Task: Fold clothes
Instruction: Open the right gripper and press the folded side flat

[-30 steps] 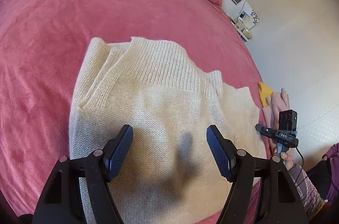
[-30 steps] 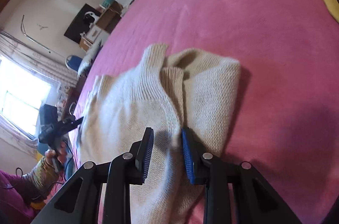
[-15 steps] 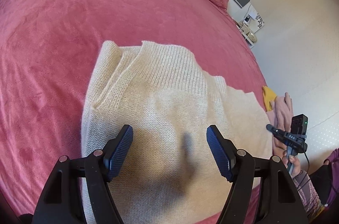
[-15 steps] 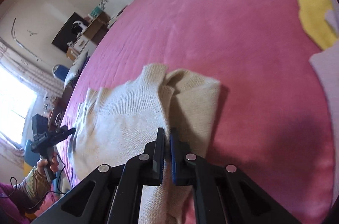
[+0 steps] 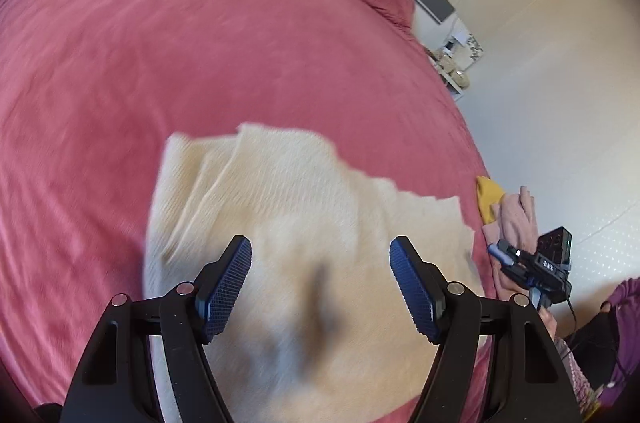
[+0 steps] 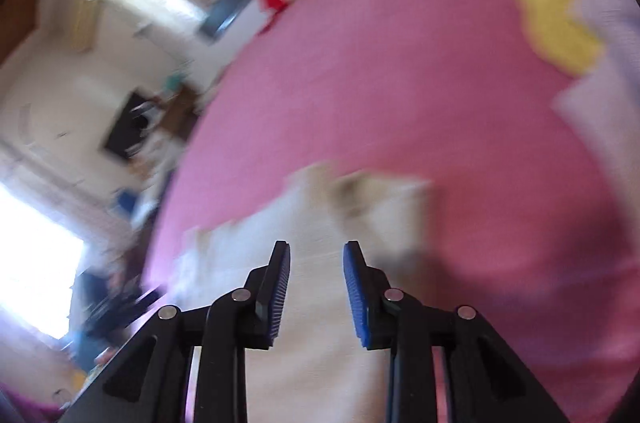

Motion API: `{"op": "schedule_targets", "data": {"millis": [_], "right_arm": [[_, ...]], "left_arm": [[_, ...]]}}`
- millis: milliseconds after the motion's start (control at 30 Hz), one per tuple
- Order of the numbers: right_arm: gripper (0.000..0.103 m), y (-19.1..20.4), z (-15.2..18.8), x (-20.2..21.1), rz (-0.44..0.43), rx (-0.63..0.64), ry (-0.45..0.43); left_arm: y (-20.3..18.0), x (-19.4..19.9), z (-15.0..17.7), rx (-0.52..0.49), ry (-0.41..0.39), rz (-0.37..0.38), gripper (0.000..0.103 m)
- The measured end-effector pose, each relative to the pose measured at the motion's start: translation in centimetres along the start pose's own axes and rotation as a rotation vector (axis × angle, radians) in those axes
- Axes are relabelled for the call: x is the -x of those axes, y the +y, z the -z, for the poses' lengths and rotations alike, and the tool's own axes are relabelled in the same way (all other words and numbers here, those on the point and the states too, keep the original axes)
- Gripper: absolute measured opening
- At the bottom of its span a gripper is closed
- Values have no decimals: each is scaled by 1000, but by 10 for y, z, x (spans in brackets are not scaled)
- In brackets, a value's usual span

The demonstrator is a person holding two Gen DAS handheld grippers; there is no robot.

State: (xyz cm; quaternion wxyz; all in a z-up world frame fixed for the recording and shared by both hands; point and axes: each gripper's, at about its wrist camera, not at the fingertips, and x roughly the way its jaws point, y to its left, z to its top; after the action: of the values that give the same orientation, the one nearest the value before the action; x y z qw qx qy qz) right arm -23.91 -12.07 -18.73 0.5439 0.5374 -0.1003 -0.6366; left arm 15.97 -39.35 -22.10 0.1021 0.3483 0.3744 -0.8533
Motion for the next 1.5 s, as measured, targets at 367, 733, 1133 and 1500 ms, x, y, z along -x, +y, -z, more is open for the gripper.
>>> {"op": "schedule_targets", "data": {"millis": [367, 733, 1133, 1500], "right_arm": [[27, -38, -11, -78, -174, -259, 37], [34, -14, 14, 6, 9, -107, -29], [38, -66, 49, 32, 66, -168, 91], [39, -84, 39, 3, -2, -155, 184]], "left_arm": [[24, -62, -13, -33, 84, -87, 73], [6, -2, -4, -193, 77, -108, 74], [91, 35, -31, -100, 287, 121, 74], [113, -12, -29, -105, 481, 184, 74]]}}
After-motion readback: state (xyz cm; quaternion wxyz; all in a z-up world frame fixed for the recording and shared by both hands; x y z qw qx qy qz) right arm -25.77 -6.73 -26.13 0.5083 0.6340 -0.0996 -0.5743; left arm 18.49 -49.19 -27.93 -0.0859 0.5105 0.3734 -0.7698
